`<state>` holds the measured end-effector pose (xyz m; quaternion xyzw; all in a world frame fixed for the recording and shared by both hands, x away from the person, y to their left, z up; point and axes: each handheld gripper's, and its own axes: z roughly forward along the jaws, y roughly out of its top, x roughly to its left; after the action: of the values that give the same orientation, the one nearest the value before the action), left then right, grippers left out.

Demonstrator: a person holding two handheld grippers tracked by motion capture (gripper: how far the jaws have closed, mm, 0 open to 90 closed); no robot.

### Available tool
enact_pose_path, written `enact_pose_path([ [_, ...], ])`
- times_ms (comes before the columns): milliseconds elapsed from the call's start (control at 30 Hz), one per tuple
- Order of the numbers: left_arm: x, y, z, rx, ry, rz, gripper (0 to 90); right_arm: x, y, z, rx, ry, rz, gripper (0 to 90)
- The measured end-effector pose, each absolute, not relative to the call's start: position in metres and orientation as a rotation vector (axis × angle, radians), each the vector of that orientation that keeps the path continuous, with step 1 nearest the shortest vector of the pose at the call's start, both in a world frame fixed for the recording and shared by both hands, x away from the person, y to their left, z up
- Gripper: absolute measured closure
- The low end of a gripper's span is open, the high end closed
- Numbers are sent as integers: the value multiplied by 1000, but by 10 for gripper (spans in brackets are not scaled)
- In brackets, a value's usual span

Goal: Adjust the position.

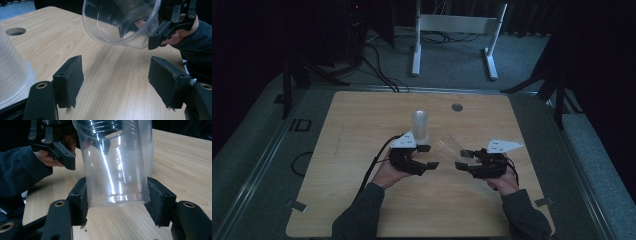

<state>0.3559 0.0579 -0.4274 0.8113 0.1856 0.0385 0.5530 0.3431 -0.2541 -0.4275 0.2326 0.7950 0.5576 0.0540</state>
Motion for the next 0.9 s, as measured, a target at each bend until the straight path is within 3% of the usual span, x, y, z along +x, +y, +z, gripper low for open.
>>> enact_pose_path([
  [900, 358, 46, -424, 1877, 437, 81, 271, 342, -256, -429, 735, 2342, 1792, 419],
])
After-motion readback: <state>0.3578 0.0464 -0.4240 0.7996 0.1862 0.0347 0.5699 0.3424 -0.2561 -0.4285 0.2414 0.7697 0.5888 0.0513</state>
